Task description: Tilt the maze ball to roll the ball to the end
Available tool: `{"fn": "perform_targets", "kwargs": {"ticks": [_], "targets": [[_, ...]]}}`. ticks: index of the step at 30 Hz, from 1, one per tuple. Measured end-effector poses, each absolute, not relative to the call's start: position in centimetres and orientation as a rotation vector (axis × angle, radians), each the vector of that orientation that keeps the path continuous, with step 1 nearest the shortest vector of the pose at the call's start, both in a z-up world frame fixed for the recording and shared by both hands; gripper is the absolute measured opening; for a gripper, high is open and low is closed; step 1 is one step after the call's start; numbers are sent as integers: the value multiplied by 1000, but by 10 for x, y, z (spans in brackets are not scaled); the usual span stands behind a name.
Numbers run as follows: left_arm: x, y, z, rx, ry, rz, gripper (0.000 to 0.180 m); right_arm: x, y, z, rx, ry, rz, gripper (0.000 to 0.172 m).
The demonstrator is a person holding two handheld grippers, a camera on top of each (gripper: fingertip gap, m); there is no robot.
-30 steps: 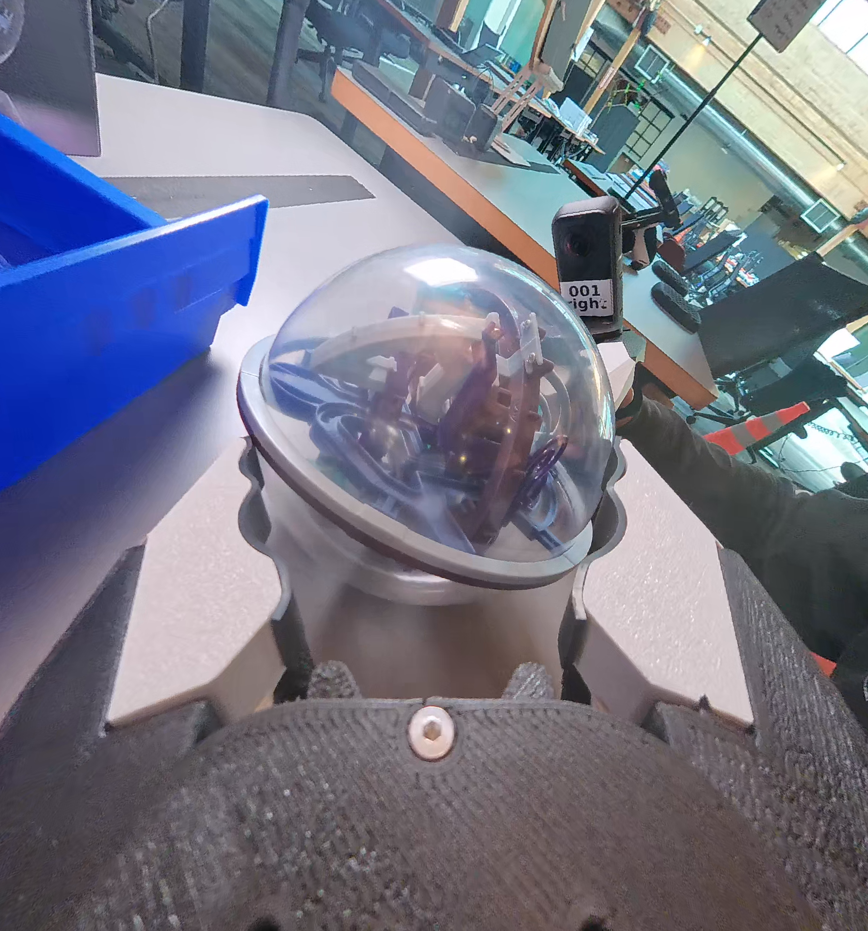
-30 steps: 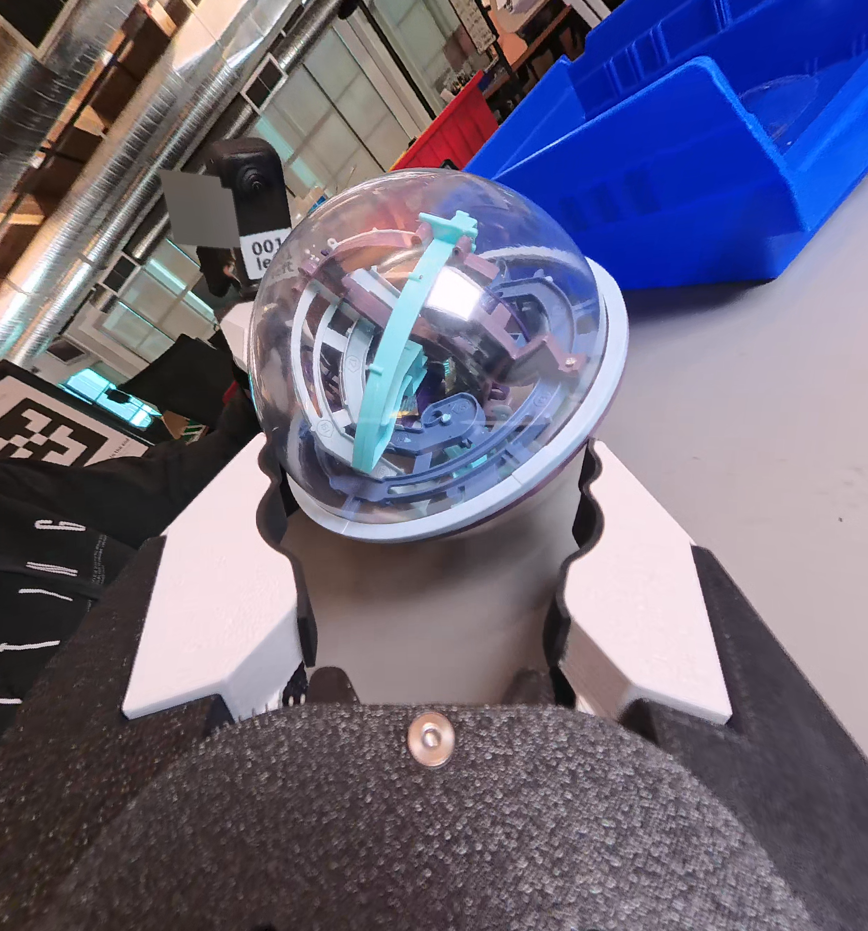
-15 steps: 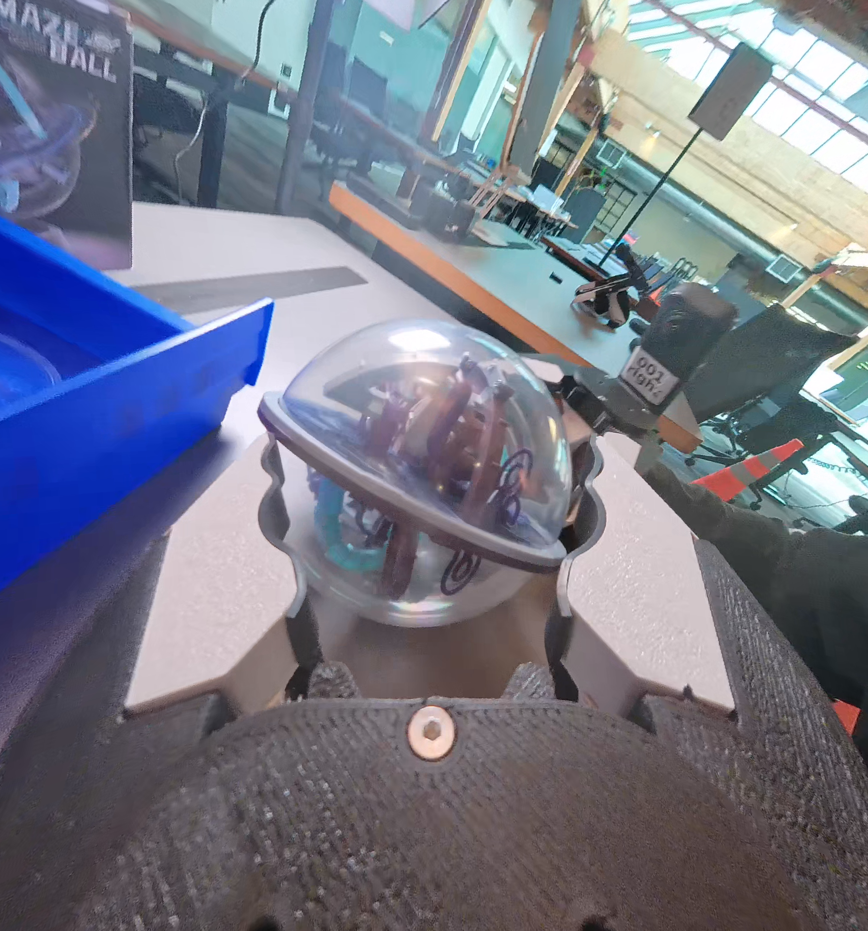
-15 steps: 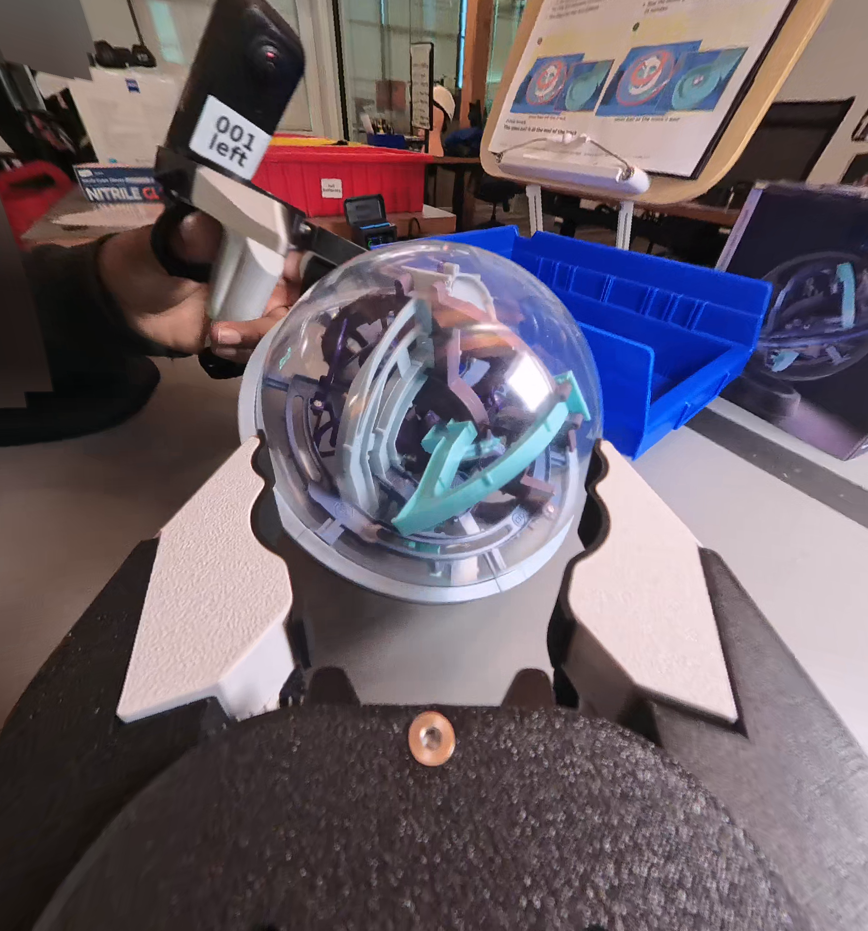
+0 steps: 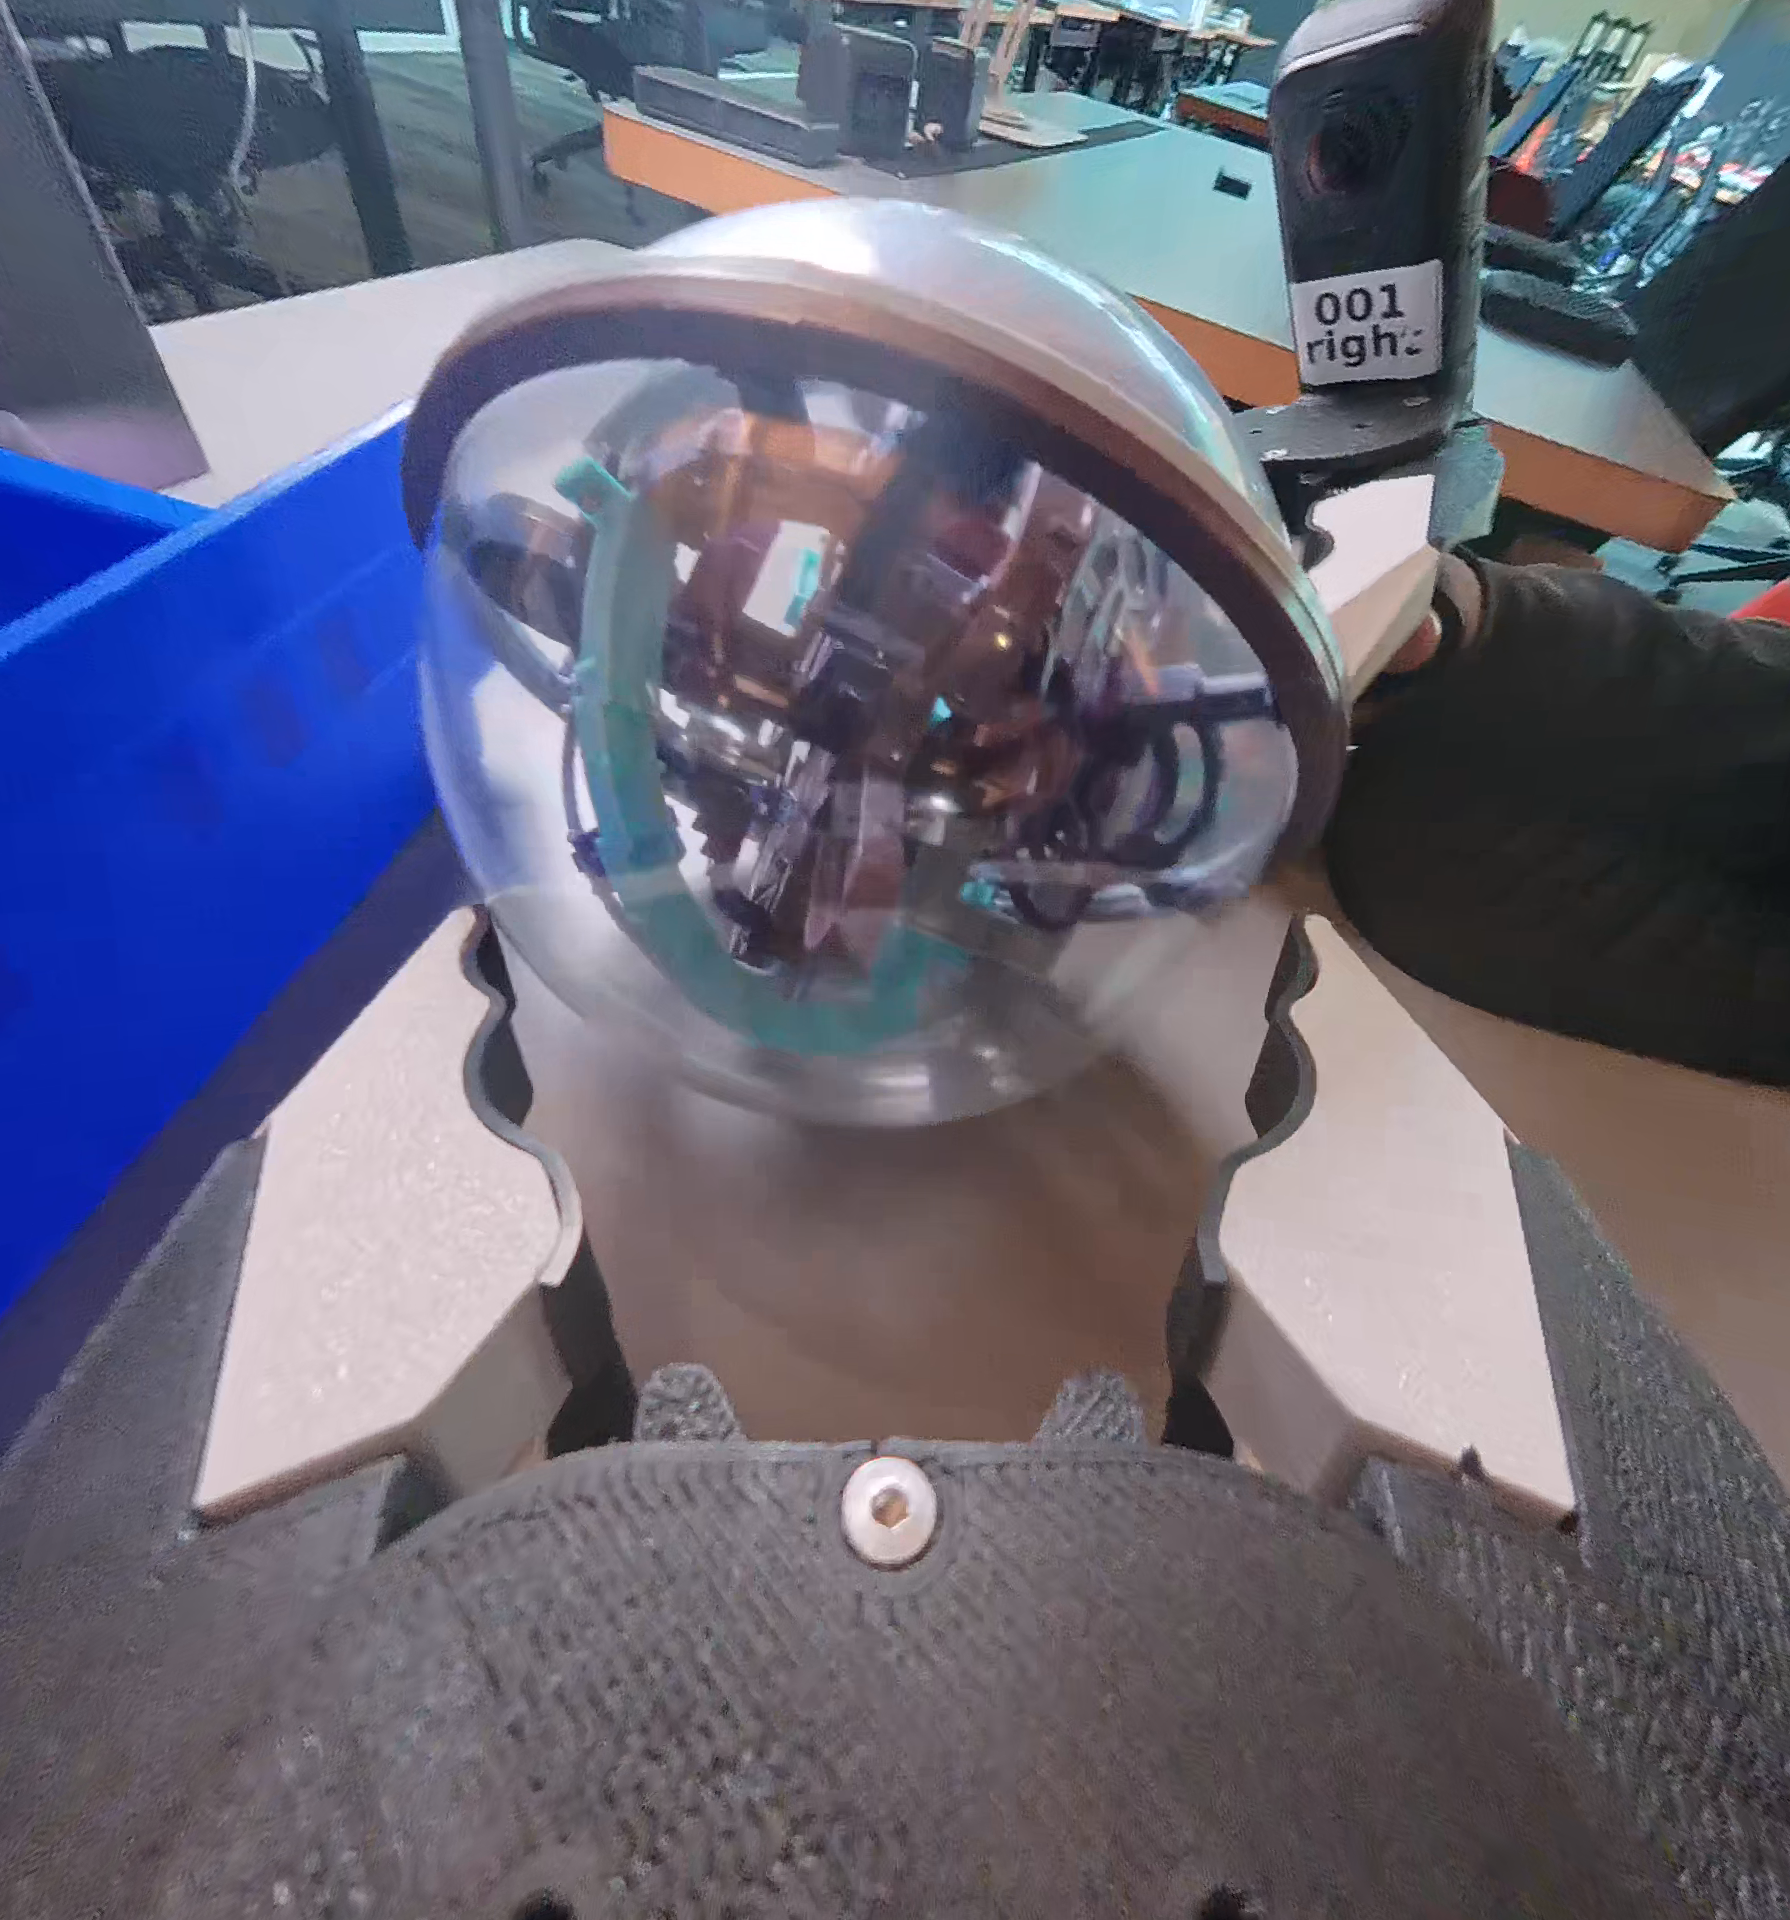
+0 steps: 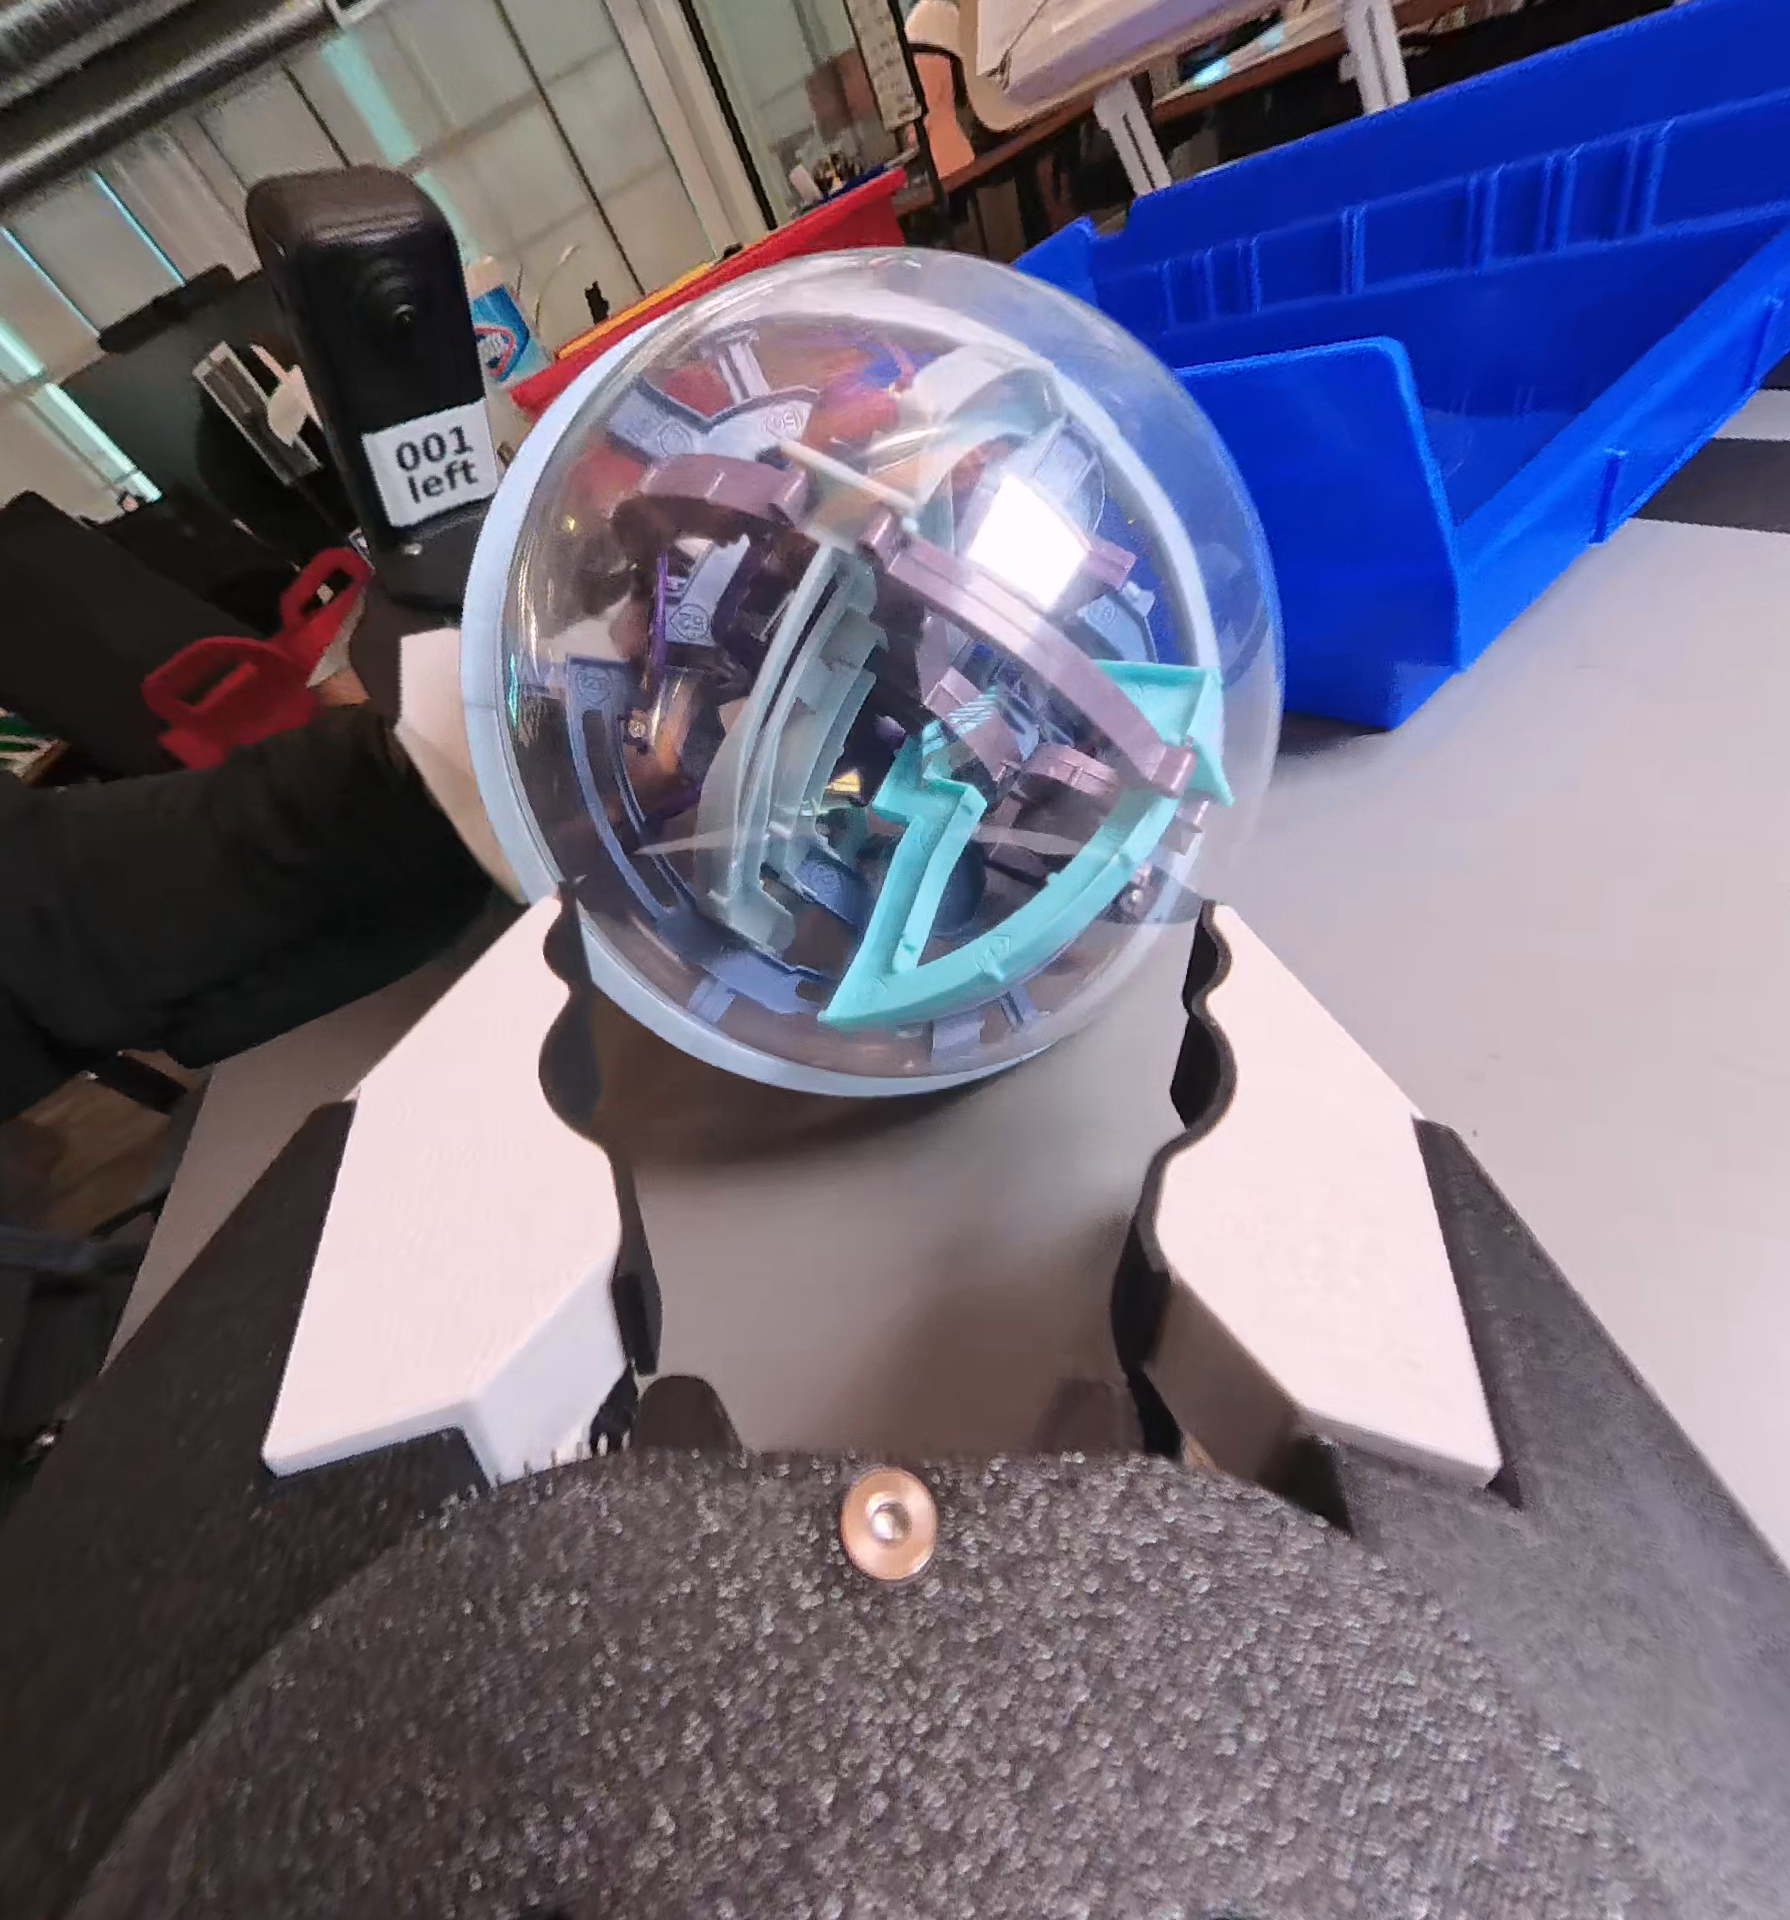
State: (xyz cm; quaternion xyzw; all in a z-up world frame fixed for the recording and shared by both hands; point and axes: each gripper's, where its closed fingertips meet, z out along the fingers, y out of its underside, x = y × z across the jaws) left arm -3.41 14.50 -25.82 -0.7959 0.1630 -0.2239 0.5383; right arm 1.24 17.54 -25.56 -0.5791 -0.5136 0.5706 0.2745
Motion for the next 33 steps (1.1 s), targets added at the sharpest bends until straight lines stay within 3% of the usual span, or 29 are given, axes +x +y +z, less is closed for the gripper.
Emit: {"fn": "perform_targets", "kwargs": {"ticks": [8,13,15,19,24,33], "targets": [[-53,136,-235,-1793,248,-769,138,18,140,-271,-1483,-1653,1459,101],[-71,133,-220,-1706,138,-898,133,31,103,-278,-1319,-1910,1465,77],[-75,133,-219,-1696,124,-907,131,32,108,-277,-1305,-1910,1433,75],[-80,131,-212,-1661,118,-912,129,21,140,-260,-1349,-1680,1425,93],[-75,126,-225,-1755,190,-870,145,2,172,-233,-1323,-1431,1439,114],[-44,139,-205,-1706,335,-782,130,-6,155,-220,-1185,-1507,1444,125]]}}
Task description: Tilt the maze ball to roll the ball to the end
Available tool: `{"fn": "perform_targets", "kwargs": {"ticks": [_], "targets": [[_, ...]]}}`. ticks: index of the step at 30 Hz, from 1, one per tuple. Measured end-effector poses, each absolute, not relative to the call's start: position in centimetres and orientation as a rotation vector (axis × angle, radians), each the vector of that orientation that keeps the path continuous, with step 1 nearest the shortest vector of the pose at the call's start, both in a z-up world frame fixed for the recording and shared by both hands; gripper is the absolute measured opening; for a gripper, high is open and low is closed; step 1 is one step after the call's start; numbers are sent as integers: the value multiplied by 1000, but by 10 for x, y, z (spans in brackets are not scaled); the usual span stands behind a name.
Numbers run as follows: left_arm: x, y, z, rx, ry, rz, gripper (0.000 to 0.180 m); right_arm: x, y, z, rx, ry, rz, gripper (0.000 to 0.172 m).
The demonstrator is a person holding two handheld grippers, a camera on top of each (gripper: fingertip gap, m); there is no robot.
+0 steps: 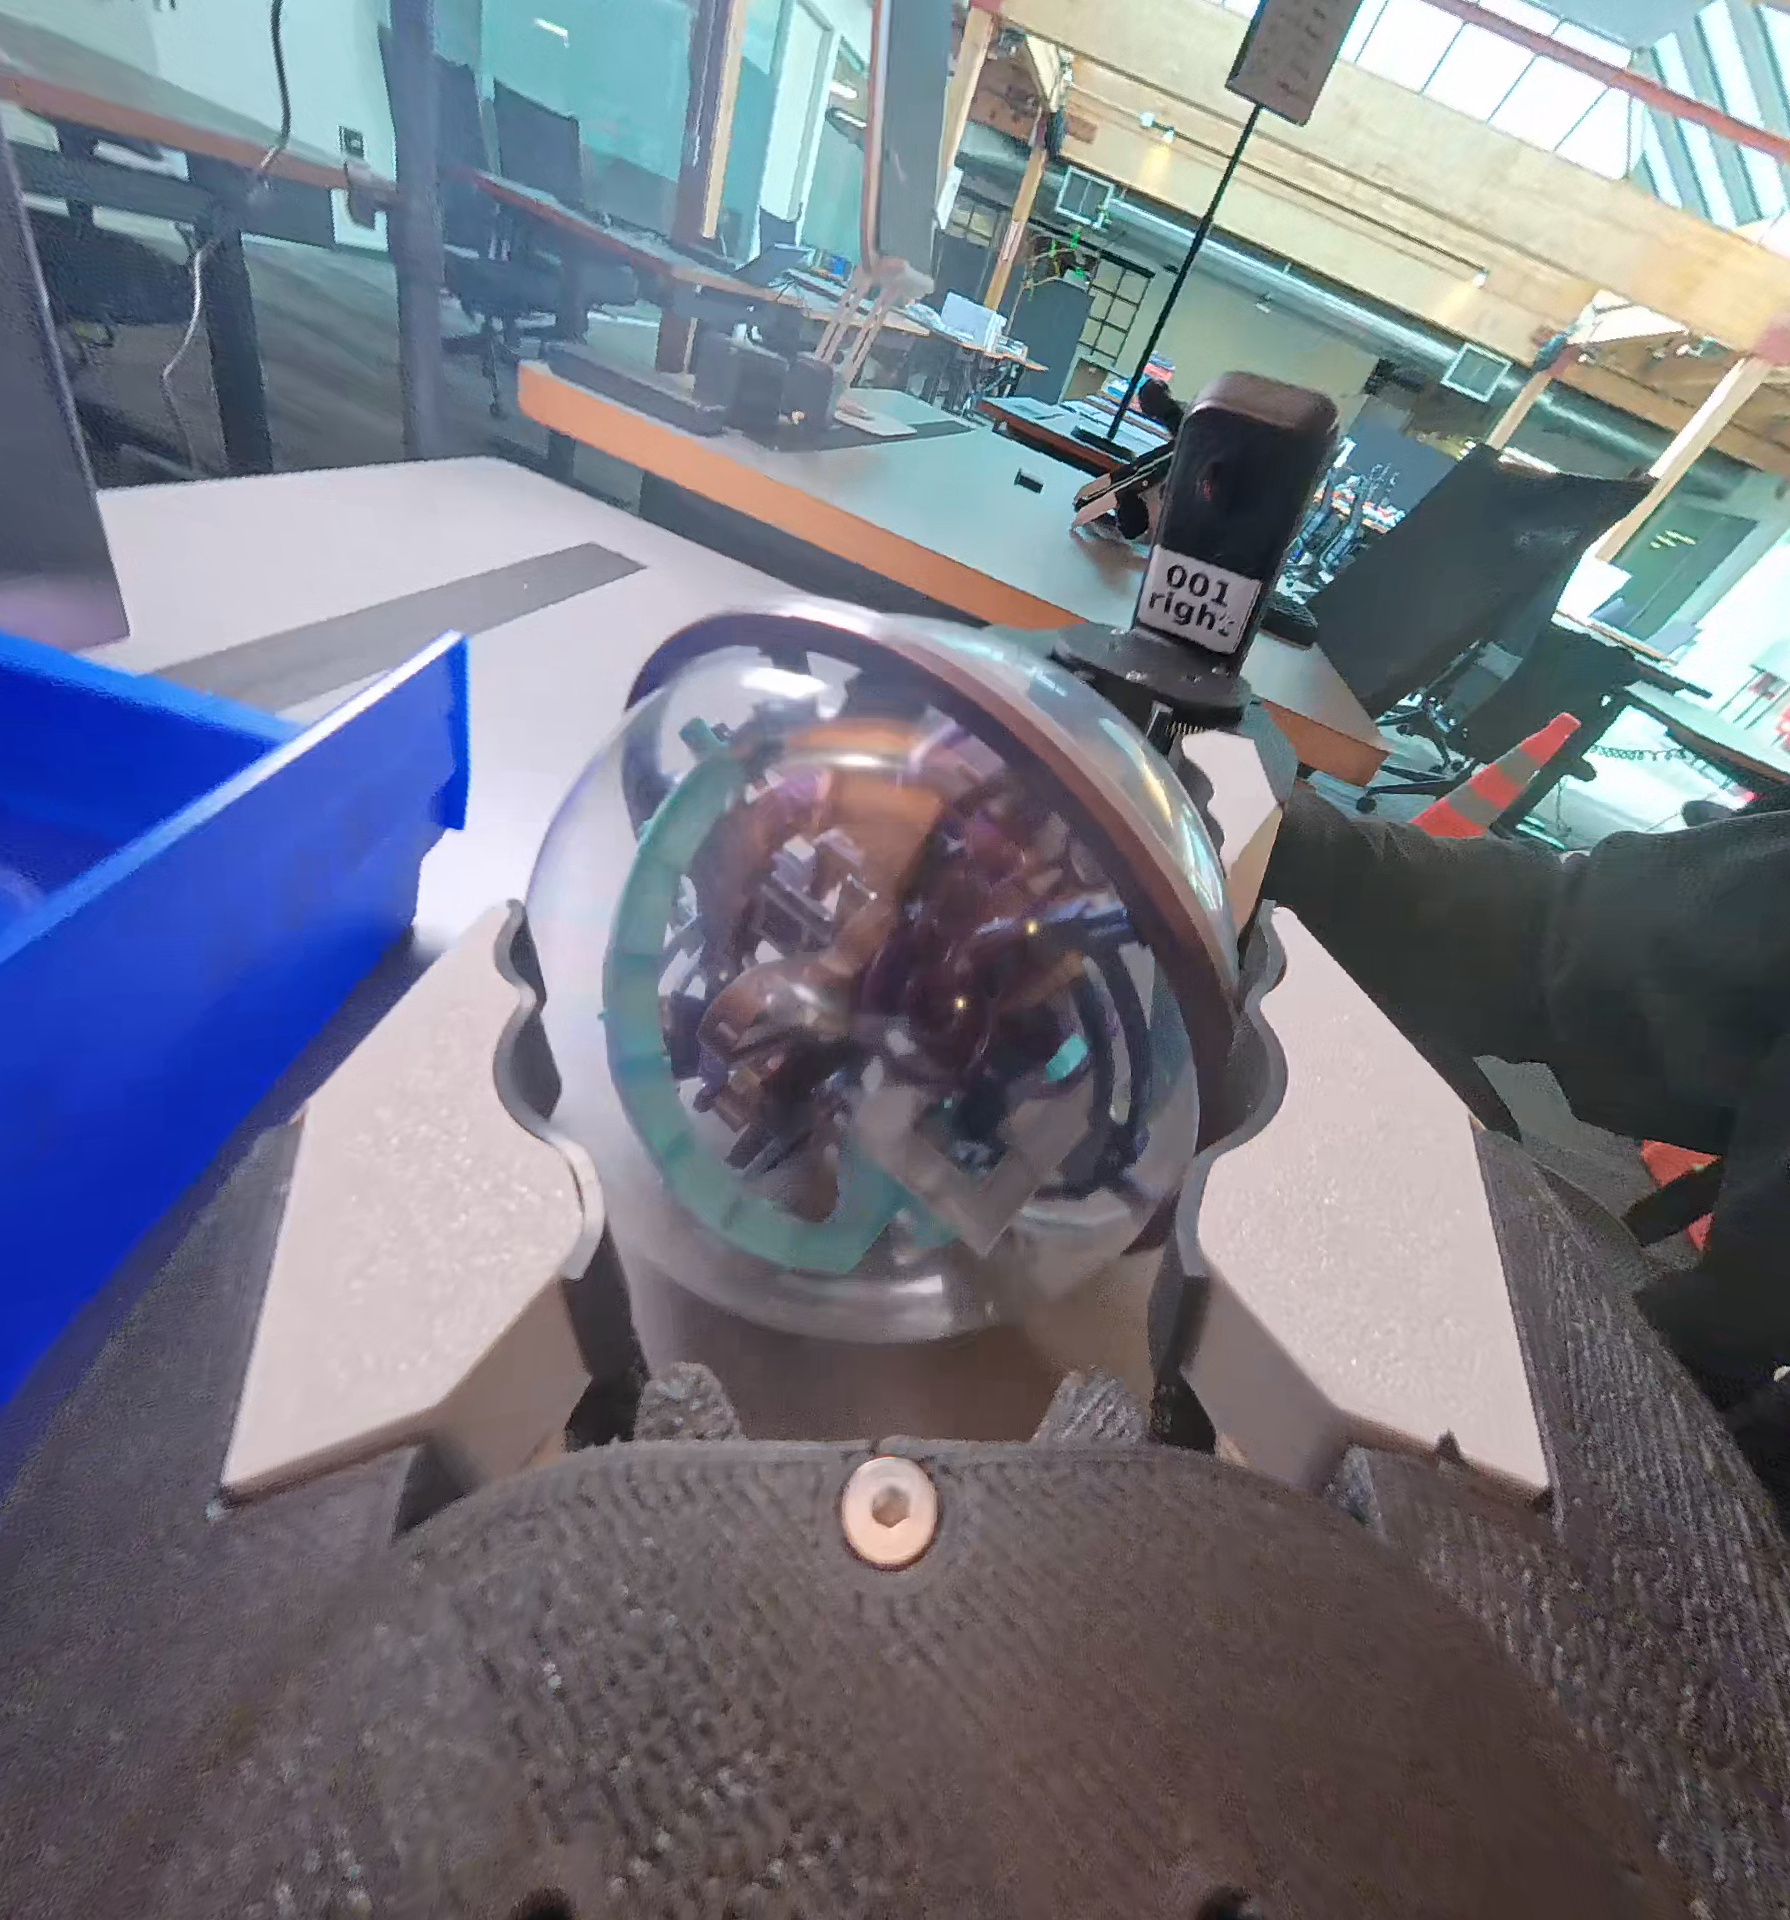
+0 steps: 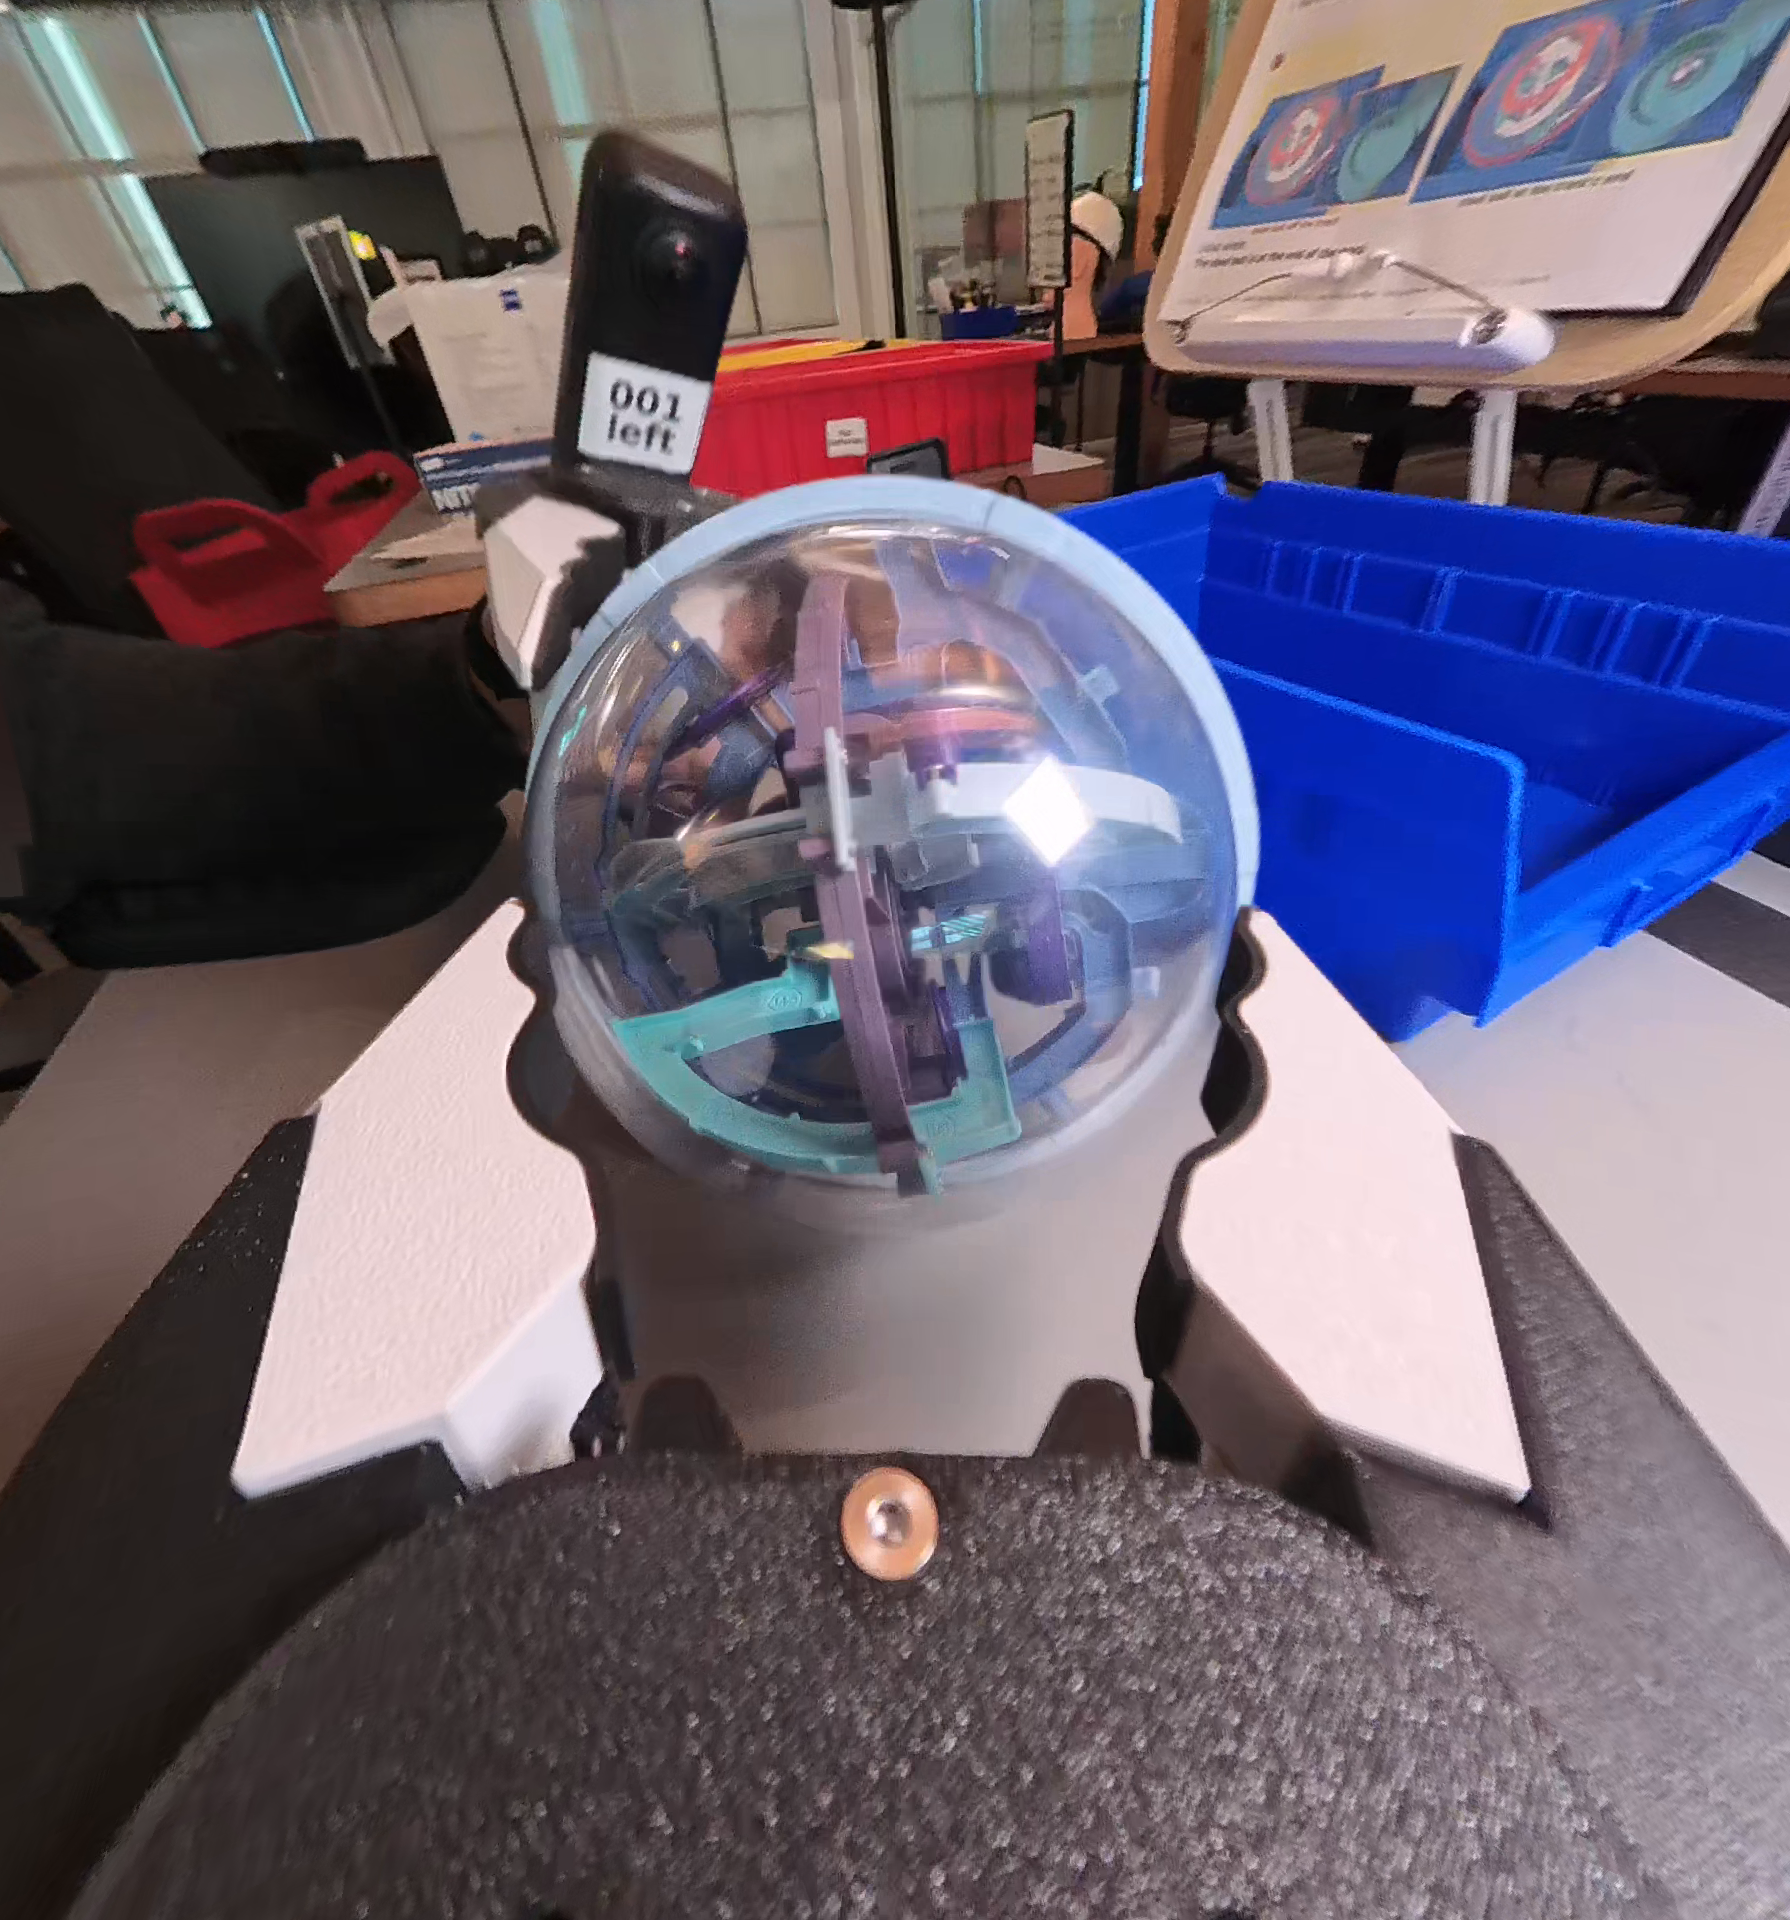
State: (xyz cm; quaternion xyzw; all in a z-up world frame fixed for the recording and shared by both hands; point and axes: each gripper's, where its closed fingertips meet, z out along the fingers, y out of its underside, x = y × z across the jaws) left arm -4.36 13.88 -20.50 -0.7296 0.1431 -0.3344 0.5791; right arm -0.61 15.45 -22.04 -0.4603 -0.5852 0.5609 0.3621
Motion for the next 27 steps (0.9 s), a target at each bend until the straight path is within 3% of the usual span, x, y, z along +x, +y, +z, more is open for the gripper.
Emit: {"fn": "perform_targets", "kwargs": {"ticks": [4,8,13,16,27], "targets": [[-32,138,-191,-1659,385,-751,127,-2,146,-225,-1157,-1552,1426,130],[-28,121,-187,-1673,456,-793,141,1,146,-227,-1169,-1533,1449,128],[-23,109,-242,-1896,538,-695,158,6,143,-229,-1144,-1531,1436,126],[-19,117,-259,-1935,530,-606,157,9,142,-229,-1130,-1529,1426,125],[-16,117,-235,-1807,596,-456,153,16,135,-257,-1164,-1679,1326,120]]}}
